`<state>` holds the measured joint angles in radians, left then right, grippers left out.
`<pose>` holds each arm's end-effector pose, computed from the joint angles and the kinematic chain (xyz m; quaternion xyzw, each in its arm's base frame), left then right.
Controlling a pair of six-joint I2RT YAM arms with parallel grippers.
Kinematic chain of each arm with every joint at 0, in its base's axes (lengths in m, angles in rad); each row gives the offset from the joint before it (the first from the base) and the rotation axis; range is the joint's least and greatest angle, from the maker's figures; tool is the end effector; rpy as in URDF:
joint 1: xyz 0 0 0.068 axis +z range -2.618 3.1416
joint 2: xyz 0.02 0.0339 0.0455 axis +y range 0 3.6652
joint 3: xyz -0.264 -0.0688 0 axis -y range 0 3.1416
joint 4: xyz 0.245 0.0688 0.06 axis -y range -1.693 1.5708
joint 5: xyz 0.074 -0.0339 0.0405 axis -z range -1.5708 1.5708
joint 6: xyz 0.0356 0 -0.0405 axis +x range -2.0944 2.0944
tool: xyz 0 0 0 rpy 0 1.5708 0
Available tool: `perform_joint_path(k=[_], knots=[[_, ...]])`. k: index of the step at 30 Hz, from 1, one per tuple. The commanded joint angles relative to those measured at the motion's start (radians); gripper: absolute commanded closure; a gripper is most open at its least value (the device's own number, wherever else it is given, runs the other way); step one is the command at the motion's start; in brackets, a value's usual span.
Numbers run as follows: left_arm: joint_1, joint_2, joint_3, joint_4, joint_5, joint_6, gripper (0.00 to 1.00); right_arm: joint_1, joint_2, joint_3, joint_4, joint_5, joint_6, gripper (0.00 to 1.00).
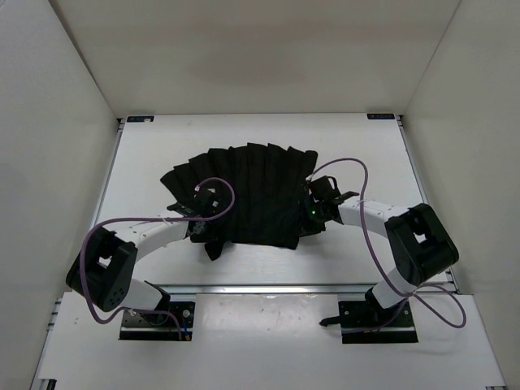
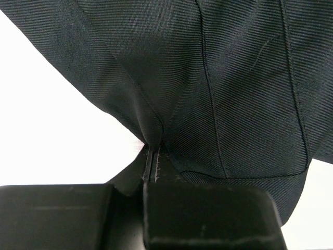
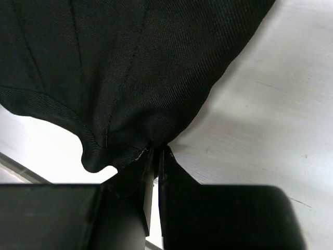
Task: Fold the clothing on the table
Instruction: Flatten the skirt out
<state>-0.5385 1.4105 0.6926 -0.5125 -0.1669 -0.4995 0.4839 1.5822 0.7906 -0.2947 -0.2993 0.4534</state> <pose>0.2076 -0.1171 0.1553 0.0050 0.9822 -0.0124 0.1873 0.2502 0.1434 0.1497 -0.0504 0.9593 0.2363 0.1463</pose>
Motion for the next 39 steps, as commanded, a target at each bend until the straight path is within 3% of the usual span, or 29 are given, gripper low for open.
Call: perform_joint_path(k=[1,7,10,14,19,20,21,22,23,24,27,39], knots=[[0.011,-0.021,-0.019,-0.015,0.040,0.022,1.00,-0.013,0.022,0.035,-0.098,0.086,-0.050,1.00],[0.052,-0.030,0.135,-0.099,0.021,0.085,1.00,-0.129,-0.080,0.269,-0.332,0.199,-0.200,0.99],[0.069,-0.085,0.156,-0.147,0.026,0.096,1.00,-0.162,-0.160,0.308,-0.385,0.195,-0.225,1.00],[0.086,-0.140,0.107,-0.185,0.063,0.101,1.00,-0.174,-0.221,0.237,-0.422,0.146,-0.220,1.00],[0.072,-0.128,0.001,-0.153,0.112,0.076,0.99,-0.153,-0.270,0.018,-0.353,0.092,-0.161,1.00],[0.074,-0.119,-0.005,-0.155,0.128,0.081,0.79,-0.134,-0.274,-0.005,-0.331,0.069,-0.142,1.00],[0.074,-0.117,-0.010,-0.153,0.122,0.078,0.51,-0.140,-0.275,-0.022,-0.321,0.051,-0.134,0.99],[0.072,-0.123,-0.005,-0.159,0.127,0.072,0.43,-0.134,-0.280,-0.043,-0.308,0.031,-0.130,1.00],[0.078,-0.131,-0.011,-0.170,0.135,0.078,0.38,-0.124,-0.287,-0.056,-0.299,0.016,-0.121,0.92],[0.074,-0.149,-0.015,-0.175,0.145,0.066,0.35,-0.108,-0.303,-0.079,-0.287,0.017,-0.105,0.72],[0.062,-0.215,-0.028,-0.195,0.161,0.038,0.31,-0.090,-0.358,-0.112,-0.279,0.045,-0.067,0.59],[-0.054,-0.363,-0.211,-0.058,0.299,-0.217,0.37,-0.084,-0.527,-0.260,-0.233,0.081,0.091,0.59]])
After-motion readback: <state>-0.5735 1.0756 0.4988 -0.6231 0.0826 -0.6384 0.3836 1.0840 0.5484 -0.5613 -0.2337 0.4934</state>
